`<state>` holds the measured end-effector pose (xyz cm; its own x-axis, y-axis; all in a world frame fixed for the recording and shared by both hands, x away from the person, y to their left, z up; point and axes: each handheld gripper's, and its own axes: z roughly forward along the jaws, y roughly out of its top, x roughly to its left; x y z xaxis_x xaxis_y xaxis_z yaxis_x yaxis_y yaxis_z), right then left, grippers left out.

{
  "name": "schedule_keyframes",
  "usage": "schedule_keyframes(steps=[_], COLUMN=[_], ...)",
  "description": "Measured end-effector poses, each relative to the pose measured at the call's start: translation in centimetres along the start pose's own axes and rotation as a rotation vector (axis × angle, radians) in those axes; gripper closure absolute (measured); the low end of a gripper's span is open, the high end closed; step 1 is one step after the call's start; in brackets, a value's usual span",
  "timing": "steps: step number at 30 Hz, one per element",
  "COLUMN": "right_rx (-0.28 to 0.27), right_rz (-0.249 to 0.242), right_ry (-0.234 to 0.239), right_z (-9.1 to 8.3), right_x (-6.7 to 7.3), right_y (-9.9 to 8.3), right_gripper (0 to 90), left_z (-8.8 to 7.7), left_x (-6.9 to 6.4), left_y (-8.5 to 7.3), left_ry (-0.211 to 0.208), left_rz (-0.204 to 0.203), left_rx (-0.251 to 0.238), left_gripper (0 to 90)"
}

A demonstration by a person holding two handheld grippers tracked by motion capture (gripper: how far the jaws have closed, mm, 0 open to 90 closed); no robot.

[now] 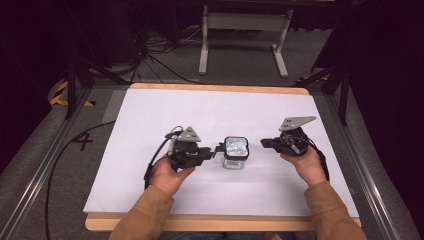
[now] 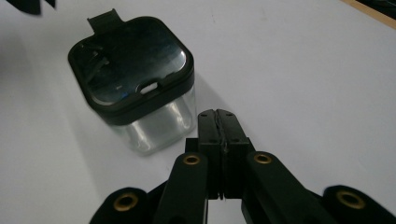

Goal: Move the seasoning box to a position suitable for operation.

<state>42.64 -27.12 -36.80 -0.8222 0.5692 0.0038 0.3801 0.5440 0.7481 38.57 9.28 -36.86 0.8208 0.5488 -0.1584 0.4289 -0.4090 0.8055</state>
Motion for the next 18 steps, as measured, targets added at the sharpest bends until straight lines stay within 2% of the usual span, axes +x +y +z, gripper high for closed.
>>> schedule_keyframes(steps=[2,3,4,5,7,9,12,18], right_rx=[-0.012,-0.018,-0.018,-0.016,-0.009,-0.005,0.004,0.018], right_rz=[0.015,0.029,0.029,0.032,0.028,0.016,-0.002,-0.018], right_ry=[0.028,0.053,0.053,0.062,0.073,0.084,0.102,0.106], right_z=[1.3,2.5,2.5,3.0,4.0,5.0,6.5,7.7], right_x=[-0.6,-1.1,-1.1,-1.3,-1.4,-1.4,-1.4,-1.5], right_y=[0.3,0.5,0.5,0.6,0.7,0.8,1.2,1.3], right_gripper=[89.6,89.6,89.6,89.6,89.6,89.6,89.6,89.7], left_z=[-1.4,-2.5,-2.5,-3.0,-3.7,-4.3,-4.9,-5.4], left_x=[0.9,1.7,1.7,2.0,2.3,2.4,2.2,2.2], left_y=[-0.5,-1.2,-1.2,-1.5,-2.1,-2.6,-3.1,-3.6], left_ry=[0.028,0.062,0.062,0.079,0.098,0.129,0.148,0.167], left_rz=[-0.044,-0.072,-0.072,-0.097,-0.117,-0.117,-0.122,-0.139], left_rx=[-0.007,-0.017,-0.017,-0.02,-0.032,-0.033,-0.028,-0.036], left_gripper=[74.0,73.7,73.6,73.6,72.5,71.9,71.2,69.4])
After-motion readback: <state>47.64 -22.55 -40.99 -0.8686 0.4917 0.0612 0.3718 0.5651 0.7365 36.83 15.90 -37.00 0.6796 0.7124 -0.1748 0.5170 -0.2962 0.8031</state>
